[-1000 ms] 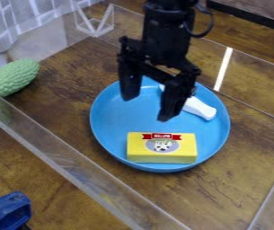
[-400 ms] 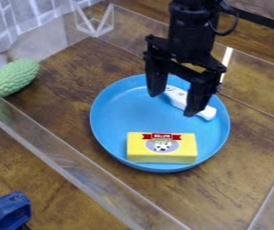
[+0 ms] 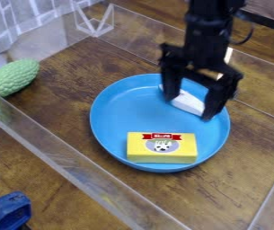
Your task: Put the white object in the blue tray
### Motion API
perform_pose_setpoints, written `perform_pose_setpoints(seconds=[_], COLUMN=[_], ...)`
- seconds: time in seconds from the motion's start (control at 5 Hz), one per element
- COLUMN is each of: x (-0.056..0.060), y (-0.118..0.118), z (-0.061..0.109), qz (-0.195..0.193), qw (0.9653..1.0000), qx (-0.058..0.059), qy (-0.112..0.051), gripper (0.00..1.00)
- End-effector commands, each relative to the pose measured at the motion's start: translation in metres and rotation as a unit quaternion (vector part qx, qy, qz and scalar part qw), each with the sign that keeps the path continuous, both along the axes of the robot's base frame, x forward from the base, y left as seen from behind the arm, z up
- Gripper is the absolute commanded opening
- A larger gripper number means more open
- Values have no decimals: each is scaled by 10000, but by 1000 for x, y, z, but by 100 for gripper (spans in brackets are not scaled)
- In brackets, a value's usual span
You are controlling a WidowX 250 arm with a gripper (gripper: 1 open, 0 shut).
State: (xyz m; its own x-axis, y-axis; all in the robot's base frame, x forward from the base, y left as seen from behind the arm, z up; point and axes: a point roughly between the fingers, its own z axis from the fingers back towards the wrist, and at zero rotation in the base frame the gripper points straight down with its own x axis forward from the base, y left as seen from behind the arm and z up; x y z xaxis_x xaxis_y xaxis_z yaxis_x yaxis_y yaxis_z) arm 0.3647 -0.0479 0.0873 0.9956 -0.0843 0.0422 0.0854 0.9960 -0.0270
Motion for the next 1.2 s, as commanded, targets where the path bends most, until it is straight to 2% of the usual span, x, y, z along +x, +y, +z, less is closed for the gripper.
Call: perform_pose_setpoints(seconds=[0.0,0.2,0.6,1.0], x=[27,23,12,13], y=[-15,-13,-5,-6], z=[52,49,27,39], qz=[-461,-469,-507,-868], qw=[9976,9976,9981,9953], qx=[58,98,61,75], qy=[-518,-497,-357,-412], gripper=[100,100,100,100])
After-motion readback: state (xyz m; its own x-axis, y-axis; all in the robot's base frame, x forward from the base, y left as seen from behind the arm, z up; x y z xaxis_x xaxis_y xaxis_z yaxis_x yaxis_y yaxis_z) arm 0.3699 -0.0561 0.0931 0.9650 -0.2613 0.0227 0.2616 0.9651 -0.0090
